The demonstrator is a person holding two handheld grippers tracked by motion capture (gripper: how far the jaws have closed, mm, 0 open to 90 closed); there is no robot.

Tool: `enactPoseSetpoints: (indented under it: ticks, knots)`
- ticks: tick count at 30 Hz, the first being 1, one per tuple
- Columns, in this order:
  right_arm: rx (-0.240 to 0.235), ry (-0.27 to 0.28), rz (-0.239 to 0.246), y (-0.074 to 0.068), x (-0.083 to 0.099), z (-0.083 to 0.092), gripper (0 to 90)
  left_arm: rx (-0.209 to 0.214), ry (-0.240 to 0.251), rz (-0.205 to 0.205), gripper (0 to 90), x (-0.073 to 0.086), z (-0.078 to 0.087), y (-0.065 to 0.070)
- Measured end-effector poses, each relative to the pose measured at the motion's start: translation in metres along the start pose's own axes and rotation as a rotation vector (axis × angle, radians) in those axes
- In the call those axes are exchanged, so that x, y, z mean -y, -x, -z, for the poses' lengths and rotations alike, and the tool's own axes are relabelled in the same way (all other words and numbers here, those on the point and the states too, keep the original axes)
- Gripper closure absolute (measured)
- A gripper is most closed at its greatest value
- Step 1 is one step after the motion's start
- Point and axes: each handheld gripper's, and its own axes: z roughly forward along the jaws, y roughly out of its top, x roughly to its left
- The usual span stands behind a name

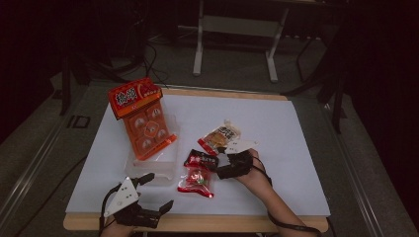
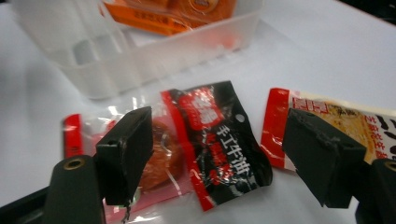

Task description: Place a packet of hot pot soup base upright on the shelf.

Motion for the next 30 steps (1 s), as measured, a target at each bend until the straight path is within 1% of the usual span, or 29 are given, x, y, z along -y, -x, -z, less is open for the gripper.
enactPoseSetpoints:
  ticks: [1,3,5,9,10,11,13,15,16,17,19,21,24,27,30]
  knots:
    - [-0.003,-0.005,-0.006,0.002,0.001,-0.003,26.6,0.002,0.0,0.001,2.3,0.0,0.0,0.0]
    - [-0.005,-0.009,-0.02,0.006,0.003,-0.008,26.9,0.003,0.002,0.004,2.3,0.001,0.0,-0.001]
    - [-0.017,-0.015,-0.037,0.009,0.005,-0.012,26.9,0.009,0.0,0.008,2.3,0.003,-0.001,-0.002]
    - [-0.001,-0.05,-0.039,0.013,0.009,-0.023,28.0,0.006,-0.003,0.008,2.3,0.003,-0.002,-0.002]
    - [-0.001,-0.05,-0.039,0.013,0.009,-0.023,28.0,0.006,-0.003,0.008,2.3,0.003,-0.002,-0.002]
    - [0.002,-0.062,-0.039,0.013,0.009,-0.025,28.0,0.005,-0.006,0.004,2.3,0.003,-0.002,-0.002]
    - [-0.005,-0.077,-0.065,0.014,0.01,-0.03,28.0,0.008,-0.007,0.007,2.3,0.004,-0.003,-0.002]
    - [0.026,-0.1,-0.022,0.011,0.01,-0.033,28.0,0.01,-0.007,0.009,2.3,0.004,-0.003,-0.002]
    - [0.032,-0.115,-0.014,0.011,0.011,-0.035,28.0,0.011,-0.006,0.011,2.3,0.004,-0.003,-0.002]
    - [0.025,-0.117,-0.024,0.01,0.012,-0.037,28.0,0.012,-0.005,0.013,2.3,0.004,-0.002,-0.002]
    - [0.028,-0.14,-0.021,0.01,0.014,-0.04,27.8,0.012,-0.005,0.012,2.3,0.003,-0.002,-0.002]
    - [0.027,-0.138,-0.035,0.011,0.017,-0.042,26.9,0.013,-0.006,0.015,2.3,0.003,-0.002,-0.002]
    - [0.028,-0.154,-0.058,0.015,0.019,-0.043,26.1,0.014,-0.006,0.015,2.4,0.003,-0.002,-0.002]
    - [0.026,-0.149,-0.055,0.015,0.021,-0.043,26.1,0.014,-0.008,0.014,2.3,0.004,-0.003,-0.002]
    - [0.015,-0.152,-0.073,0.016,0.023,-0.045,24.7,0.019,-0.01,0.013,2.3,0.004,-0.004,-0.001]
